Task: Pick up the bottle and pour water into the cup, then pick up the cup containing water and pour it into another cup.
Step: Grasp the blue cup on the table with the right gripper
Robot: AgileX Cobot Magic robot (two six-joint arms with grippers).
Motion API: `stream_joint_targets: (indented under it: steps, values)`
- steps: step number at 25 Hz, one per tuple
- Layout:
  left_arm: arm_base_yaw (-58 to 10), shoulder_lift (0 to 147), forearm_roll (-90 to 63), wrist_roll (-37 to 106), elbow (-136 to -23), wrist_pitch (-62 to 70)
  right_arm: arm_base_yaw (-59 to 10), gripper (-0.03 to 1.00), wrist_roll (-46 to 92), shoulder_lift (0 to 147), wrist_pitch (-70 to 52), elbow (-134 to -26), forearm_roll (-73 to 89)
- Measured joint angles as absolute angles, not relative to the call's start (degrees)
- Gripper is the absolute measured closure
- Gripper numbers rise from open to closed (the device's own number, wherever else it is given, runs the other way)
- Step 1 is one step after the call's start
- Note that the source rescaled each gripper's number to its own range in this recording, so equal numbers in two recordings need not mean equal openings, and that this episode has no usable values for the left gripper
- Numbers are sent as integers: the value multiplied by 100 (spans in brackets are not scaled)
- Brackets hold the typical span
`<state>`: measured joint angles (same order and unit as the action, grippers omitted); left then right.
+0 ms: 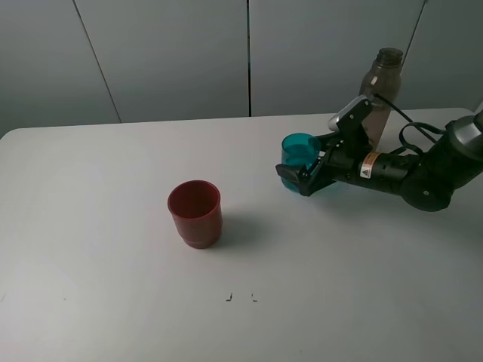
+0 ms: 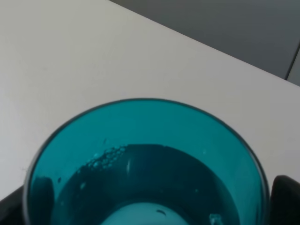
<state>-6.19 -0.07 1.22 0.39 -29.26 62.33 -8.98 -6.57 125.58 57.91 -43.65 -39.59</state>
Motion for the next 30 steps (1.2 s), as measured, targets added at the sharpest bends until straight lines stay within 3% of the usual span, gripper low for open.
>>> stream_joint_targets:
  steps: [30]
  values:
    - [-619,-7,122,39,-2926,6233,-898,-3,-810,13157,6520,-4631,-3944]
